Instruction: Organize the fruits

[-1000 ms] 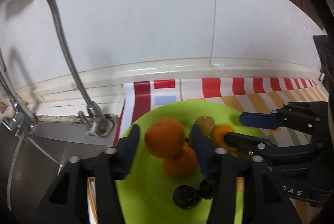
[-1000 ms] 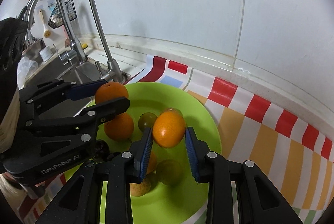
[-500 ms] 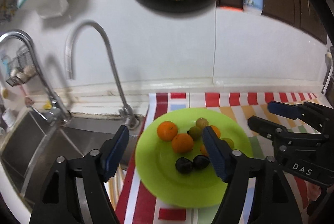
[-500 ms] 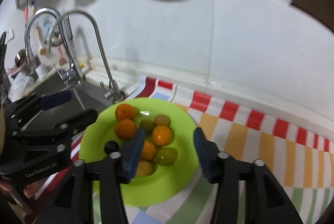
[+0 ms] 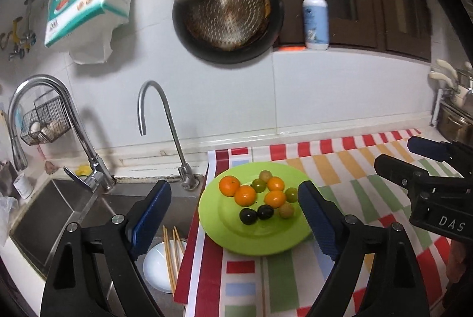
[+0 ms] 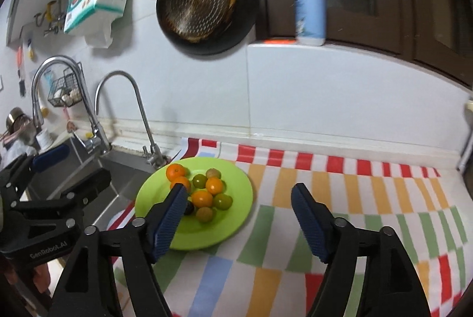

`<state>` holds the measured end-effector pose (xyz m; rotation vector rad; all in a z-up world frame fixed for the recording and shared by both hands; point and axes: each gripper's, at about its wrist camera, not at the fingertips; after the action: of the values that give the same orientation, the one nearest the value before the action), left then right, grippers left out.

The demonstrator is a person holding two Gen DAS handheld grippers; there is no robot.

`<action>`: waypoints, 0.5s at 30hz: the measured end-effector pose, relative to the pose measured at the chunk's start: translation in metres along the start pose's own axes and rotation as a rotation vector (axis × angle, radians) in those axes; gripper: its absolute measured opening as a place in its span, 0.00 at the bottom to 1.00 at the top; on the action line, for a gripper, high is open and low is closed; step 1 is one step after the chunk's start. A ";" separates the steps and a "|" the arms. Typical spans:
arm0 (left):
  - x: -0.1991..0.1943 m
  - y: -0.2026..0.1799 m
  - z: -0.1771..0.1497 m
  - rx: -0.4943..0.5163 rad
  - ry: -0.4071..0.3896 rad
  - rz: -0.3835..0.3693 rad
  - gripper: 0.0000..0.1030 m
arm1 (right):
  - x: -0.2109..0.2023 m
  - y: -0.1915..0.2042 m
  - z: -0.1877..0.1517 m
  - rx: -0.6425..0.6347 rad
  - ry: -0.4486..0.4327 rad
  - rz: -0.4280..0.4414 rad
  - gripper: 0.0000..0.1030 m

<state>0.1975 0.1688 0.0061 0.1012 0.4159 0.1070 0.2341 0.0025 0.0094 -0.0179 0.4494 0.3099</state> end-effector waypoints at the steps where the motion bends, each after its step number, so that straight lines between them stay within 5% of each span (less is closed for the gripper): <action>1: -0.008 -0.002 -0.001 0.001 -0.013 0.001 0.86 | -0.010 0.001 -0.002 -0.002 -0.007 -0.008 0.72; 15: -0.104 -0.025 -0.022 -0.039 -0.066 0.009 1.00 | -0.110 -0.005 -0.037 -0.010 -0.025 -0.055 0.77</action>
<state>0.0958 0.1331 0.0240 0.0682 0.3477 0.1204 0.1252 -0.0373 0.0229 -0.0360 0.4221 0.2584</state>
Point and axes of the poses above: each gripper's, at about its wrist camera, not at the fingertips, and x roughly the way its jaws point, y to its left, z to its top, and after that the axes turned 4 degrees about -y, right-handed
